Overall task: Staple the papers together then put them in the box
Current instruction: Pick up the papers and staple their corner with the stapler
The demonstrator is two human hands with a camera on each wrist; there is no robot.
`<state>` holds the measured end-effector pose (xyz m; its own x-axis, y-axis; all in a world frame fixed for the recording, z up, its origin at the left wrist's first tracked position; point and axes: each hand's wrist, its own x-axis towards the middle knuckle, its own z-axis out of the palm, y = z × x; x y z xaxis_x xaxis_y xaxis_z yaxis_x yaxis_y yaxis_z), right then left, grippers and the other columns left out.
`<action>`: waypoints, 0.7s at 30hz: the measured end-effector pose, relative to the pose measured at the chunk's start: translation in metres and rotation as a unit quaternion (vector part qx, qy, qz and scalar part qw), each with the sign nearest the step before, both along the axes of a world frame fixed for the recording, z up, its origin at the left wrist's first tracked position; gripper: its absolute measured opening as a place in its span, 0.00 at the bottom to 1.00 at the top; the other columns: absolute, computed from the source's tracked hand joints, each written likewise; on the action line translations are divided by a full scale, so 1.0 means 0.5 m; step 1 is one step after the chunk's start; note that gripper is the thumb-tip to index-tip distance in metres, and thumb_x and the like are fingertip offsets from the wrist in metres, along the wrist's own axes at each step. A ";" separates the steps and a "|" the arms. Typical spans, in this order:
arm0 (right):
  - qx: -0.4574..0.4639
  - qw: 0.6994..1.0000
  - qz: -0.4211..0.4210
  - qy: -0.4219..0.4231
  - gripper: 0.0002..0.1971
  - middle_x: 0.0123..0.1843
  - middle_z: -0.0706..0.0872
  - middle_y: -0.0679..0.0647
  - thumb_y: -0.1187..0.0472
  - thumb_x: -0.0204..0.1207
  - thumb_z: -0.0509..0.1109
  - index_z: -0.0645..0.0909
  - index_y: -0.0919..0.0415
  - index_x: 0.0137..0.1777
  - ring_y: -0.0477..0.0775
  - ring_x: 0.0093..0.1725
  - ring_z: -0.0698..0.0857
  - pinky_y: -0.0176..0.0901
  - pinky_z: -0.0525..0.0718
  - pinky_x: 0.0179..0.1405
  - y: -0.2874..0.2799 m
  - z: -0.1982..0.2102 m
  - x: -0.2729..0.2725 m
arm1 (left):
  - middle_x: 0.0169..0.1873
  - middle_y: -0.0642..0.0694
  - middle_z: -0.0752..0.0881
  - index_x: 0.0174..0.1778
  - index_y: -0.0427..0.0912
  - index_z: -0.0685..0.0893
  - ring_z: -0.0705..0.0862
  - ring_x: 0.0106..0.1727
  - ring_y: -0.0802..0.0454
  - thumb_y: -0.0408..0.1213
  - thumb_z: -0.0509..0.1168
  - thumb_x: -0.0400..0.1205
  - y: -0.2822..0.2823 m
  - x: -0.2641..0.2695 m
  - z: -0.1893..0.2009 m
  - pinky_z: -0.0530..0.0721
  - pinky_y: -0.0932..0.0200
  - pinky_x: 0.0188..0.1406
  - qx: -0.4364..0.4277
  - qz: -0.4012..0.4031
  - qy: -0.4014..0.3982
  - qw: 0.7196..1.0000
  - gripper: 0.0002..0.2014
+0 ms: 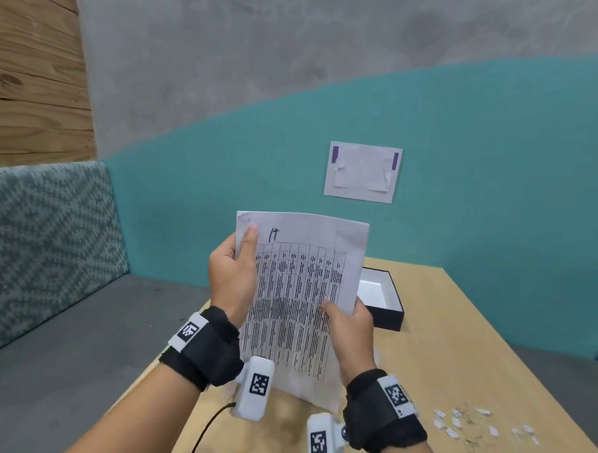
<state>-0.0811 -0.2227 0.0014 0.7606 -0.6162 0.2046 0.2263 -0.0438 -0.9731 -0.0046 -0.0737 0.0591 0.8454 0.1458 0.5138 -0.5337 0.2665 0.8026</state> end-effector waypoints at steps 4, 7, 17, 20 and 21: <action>0.001 1.000 -0.003 -0.019 0.07 0.48 0.92 0.49 0.66 0.80 0.71 0.86 0.52 0.49 0.50 0.47 0.90 0.40 0.88 0.44 -0.007 0.015 0.000 | 0.23 0.58 0.72 0.28 0.41 0.74 0.69 0.27 0.59 0.47 0.65 0.89 0.000 -0.008 0.021 0.70 0.61 0.29 0.002 0.010 -0.012 1.000 0.24; -0.001 0.998 -0.007 -0.057 0.08 0.47 0.92 0.48 0.67 0.78 0.72 0.86 0.53 0.51 0.48 0.46 0.90 0.43 0.87 0.48 -0.014 0.039 0.001 | 0.19 0.61 0.68 0.27 0.47 0.69 0.64 0.24 0.64 0.42 0.64 0.90 0.002 -0.022 0.057 0.66 0.64 0.25 -0.015 0.019 -0.030 0.999 0.23; -0.207 0.948 -0.140 0.197 0.14 0.59 0.87 0.53 0.68 0.73 0.63 0.83 0.52 0.53 0.56 0.56 0.85 0.50 0.84 0.60 -0.153 -0.062 -0.023 | 0.40 0.45 0.90 0.46 0.39 0.89 0.87 0.41 0.53 0.44 0.64 0.90 0.034 -0.002 -0.007 0.88 0.54 0.46 -0.004 -0.020 -0.003 1.000 0.14; -0.293 0.868 -0.072 0.394 0.27 0.68 0.83 0.55 0.44 0.75 0.68 0.75 0.57 0.70 0.61 0.63 0.84 0.48 0.81 0.57 -0.190 -0.101 -0.017 | 0.44 0.41 0.91 0.48 0.36 0.91 0.88 0.45 0.49 0.45 0.65 0.89 0.032 -0.006 -0.004 0.90 0.43 0.52 -0.004 -0.021 0.005 1.000 0.16; -0.297 0.846 -0.039 0.440 0.30 0.67 0.83 0.56 0.41 0.74 0.69 0.73 0.58 0.71 0.62 0.63 0.85 0.48 0.82 0.56 -0.192 -0.111 -0.017 | 0.44 0.39 0.90 0.47 0.36 0.91 0.87 0.46 0.47 0.46 0.65 0.89 0.031 -0.006 -0.004 0.89 0.38 0.54 -0.005 -0.024 0.008 1.000 0.16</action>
